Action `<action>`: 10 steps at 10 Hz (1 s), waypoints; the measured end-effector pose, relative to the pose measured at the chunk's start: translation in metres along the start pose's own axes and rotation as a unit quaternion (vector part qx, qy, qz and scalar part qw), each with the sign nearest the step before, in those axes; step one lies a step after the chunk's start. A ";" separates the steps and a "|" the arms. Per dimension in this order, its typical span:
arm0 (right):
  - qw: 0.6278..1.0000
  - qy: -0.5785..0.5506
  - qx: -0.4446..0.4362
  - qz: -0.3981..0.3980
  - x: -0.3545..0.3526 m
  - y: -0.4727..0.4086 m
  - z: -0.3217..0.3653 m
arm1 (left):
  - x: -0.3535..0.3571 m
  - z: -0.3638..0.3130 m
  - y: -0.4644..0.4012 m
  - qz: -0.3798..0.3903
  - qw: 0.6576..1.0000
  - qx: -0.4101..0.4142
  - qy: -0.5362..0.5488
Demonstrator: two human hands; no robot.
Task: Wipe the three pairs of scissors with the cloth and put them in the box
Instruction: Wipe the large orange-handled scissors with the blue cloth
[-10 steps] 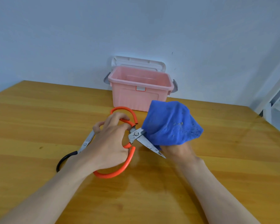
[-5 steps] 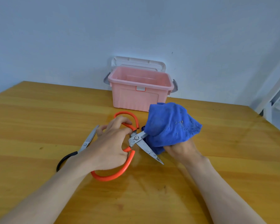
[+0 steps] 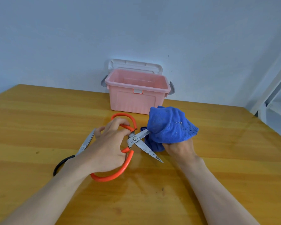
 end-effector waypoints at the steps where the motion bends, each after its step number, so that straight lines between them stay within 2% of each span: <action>1: 0.812 0.558 -0.149 0.077 0.004 -0.004 0.007 | 0.001 0.000 -0.002 -0.002 1.000 -0.002 -0.014; 2: 0.793 0.584 -0.152 0.086 0.003 -0.002 0.018 | 0.002 0.003 -0.002 -0.014 1.000 -0.004 -0.002; 3: 0.919 0.378 -0.047 0.099 0.006 0.007 0.012 | 0.006 0.008 -0.004 -0.012 1.000 -0.008 -0.006; 4: 0.980 0.189 -0.063 -0.032 -0.016 0.000 0.014 | 0.007 0.009 -0.006 -0.010 1.000 -0.008 -0.021; 5: 0.914 0.359 -0.181 -0.062 -0.019 0.000 0.023 | 0.007 0.007 -0.006 -0.017 0.999 0.003 -0.029; 6: 0.805 0.514 -0.297 0.025 -0.002 0.005 0.028 | 0.008 0.006 -0.004 0.015 1.000 -0.001 -0.003; 7: 0.801 0.553 -0.224 0.042 -0.004 -0.002 0.023 | 0.005 0.007 -0.003 0.015 1.000 -0.003 -0.018; 8: 0.757 0.579 -0.303 -0.001 -0.006 -0.001 0.039 | 0.002 0.013 -0.002 0.002 1.000 -0.012 -0.029; 9: 0.788 0.573 -0.222 -0.039 -0.008 0.006 0.023 | 0.000 0.016 -0.003 -0.024 0.999 -0.022 -0.034; 10: 0.776 0.599 -0.197 -0.022 -0.012 0.002 0.014 | -0.001 0.014 -0.004 -0.056 0.998 -0.030 -0.020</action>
Point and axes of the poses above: each hand's wrist, its own y-axis away from the middle knuckle, its own x-axis out of the palm, z = x × y, the point moved 6 cm from there along -y, towards the middle knuckle, and after that the axes turned 15 degrees about -y, right-handed, at the moved point
